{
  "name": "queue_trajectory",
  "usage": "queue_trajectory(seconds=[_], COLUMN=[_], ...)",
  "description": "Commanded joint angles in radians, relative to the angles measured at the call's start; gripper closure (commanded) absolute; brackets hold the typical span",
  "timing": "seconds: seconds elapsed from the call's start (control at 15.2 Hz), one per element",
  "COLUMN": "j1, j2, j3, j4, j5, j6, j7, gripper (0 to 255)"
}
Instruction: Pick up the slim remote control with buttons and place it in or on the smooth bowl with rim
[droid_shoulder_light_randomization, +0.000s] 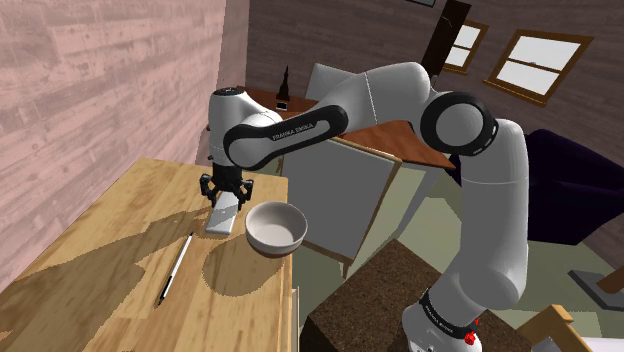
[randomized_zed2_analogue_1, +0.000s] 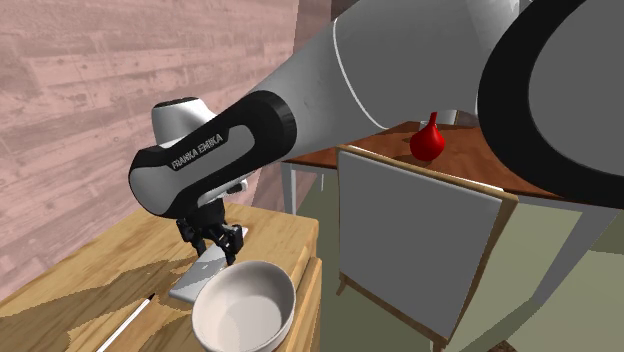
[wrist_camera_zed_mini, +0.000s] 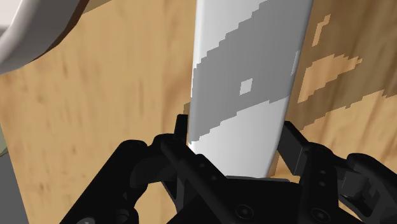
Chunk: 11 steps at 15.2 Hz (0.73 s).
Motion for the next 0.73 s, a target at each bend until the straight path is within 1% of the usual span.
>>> queue_trajectory(seconds=[0.0, 0.26, 0.66], j1=[0.000, 0.000, -0.006], j2=[0.000, 0.000, -0.035], j3=[0.000, 0.000, 0.012], j4=[0.000, 0.000, 0.030], j5=[0.000, 0.000, 0.020], j6=[0.000, 0.000, -0.062], j7=[0.000, 0.000, -0.012], gripper=[255, 255, 255])
